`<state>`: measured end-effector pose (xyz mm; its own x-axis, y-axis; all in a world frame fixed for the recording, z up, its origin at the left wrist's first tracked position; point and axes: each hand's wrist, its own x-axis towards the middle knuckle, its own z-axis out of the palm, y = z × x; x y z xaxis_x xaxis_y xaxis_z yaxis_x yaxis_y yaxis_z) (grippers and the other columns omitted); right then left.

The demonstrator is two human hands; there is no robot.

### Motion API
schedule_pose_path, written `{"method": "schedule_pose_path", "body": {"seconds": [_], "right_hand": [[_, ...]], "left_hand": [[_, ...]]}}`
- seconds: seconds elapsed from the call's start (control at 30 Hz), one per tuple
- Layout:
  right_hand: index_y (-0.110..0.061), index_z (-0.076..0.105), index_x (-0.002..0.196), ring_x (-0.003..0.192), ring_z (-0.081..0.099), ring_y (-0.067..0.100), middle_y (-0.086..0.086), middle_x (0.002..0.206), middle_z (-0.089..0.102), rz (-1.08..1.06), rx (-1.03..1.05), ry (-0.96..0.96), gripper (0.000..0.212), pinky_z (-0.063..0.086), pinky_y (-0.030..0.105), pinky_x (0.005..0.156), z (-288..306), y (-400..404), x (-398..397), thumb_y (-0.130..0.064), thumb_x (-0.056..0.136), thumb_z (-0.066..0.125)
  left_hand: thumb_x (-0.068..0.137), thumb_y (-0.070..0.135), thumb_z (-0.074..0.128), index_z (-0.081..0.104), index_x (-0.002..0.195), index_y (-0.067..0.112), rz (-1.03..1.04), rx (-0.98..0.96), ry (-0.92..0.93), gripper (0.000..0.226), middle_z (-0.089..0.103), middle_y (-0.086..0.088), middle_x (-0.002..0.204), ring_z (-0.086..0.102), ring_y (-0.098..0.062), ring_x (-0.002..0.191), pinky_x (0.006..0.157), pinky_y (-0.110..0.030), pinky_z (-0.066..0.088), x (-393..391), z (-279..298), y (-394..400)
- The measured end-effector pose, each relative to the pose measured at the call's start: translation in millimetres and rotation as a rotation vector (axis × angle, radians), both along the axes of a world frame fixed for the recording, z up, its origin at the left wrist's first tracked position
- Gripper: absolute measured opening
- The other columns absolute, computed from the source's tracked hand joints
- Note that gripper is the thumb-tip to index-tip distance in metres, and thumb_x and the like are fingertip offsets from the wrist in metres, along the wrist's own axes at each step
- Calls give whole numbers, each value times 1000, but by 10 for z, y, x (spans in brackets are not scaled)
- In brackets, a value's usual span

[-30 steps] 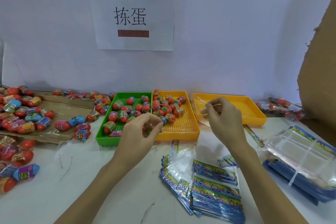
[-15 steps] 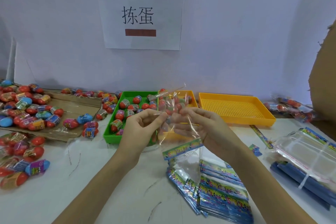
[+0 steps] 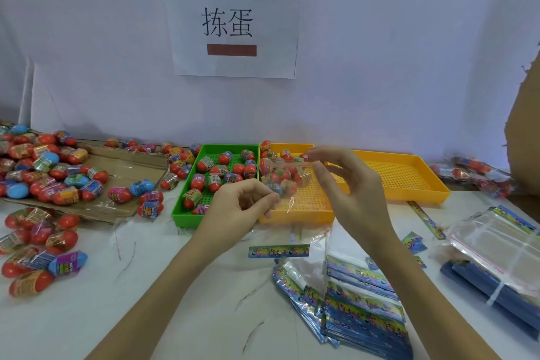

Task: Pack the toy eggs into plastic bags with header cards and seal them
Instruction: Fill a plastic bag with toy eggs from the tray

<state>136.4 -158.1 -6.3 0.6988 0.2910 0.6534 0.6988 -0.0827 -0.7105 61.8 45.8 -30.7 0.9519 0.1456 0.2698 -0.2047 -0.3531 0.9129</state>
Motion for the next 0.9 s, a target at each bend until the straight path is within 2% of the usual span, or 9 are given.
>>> {"method": "schedule_pose_path", "body": {"seconds": [0.13, 0.27, 0.37, 0.43, 0.5, 0.63, 0.73, 0.8, 0.9], "right_hand": [[-19, 73, 117, 103, 70, 9, -12, 107, 74, 2, -192, -87, 19, 58, 28, 87, -61, 16, -5, -16, 98, 71], [-27, 65, 128, 95, 68, 13, -13, 105, 68, 45, -179, 62, 36, 58, 29, 75, -92, 80, -26, -23, 94, 76], [-31, 64, 129, 98, 66, 11, -13, 107, 67, 16, -178, 42, 30, 56, 25, 76, -80, 71, -34, -33, 100, 67], [-34, 69, 123, 99, 65, 12, -11, 110, 67, 37, -156, 68, 24, 53, 26, 78, -66, 69, -60, -39, 105, 54], [-35, 74, 112, 99, 64, 14, -8, 110, 67, 56, -136, 103, 31, 52, 29, 78, -41, 71, -92, -41, 107, 44], [-31, 77, 85, 108, 62, 18, -8, 98, 67, 77, -113, 181, 48, 53, 43, 87, 8, 73, -122, -53, 105, 39], [-31, 76, 75, 112, 58, 4, -14, 99, 65, 61, -219, 235, 49, 49, 31, 85, 25, 84, -129, -67, 96, 50], [-29, 77, 76, 109, 58, 0, -14, 103, 65, 49, -289, 264, 45, 50, 25, 83, 15, 92, -132, -67, 92, 58], [-25, 78, 88, 98, 67, 4, -9, 105, 69, 83, -360, 260, 35, 58, 26, 79, 47, 57, -124, -58, 85, 68]], "left_hand": [[93, 28, 77, 74, 87, 9, 6, 9, -14, 20, 70, -1, 66, 53, -6, 52, 50, -19, 42, -10, 9, -7], [82, 39, 84, 65, 76, 12, 17, -1, -42, 34, 61, -3, 60, 50, -9, 52, 51, -21, 42, -25, 37, -6], [79, 41, 87, 60, 75, 12, 29, 46, -101, 40, 55, -5, 60, 46, -12, 55, 53, -26, 41, -33, 31, -11], [84, 37, 85, 58, 75, 15, 22, 125, -177, 36, 54, 0, 61, 46, -12, 56, 53, -26, 41, -52, 21, -35], [88, 27, 84, 57, 76, 18, 24, 206, -275, 31, 52, 2, 64, 45, -9, 57, 54, -22, 39, -65, 11, -53], [82, -2, 82, 57, 76, 10, 69, 601, -542, 29, 48, 6, 70, 42, -11, 61, 53, -24, 39, -67, 2, -67], [86, -6, 76, 62, 78, 8, 109, 946, -747, 21, 51, -2, 70, 41, -14, 60, 52, -24, 36, -70, -18, -114], [92, -3, 73, 66, 86, 8, 92, 1069, -826, 14, 57, -4, 74, 49, -17, 62, 53, -28, 44, -76, -47, -132], [96, 1, 71, 62, 98, 10, 115, 1148, -893, 13, 64, -6, 84, 54, -18, 72, 64, -28, 50, -75, -47, -138]]}}
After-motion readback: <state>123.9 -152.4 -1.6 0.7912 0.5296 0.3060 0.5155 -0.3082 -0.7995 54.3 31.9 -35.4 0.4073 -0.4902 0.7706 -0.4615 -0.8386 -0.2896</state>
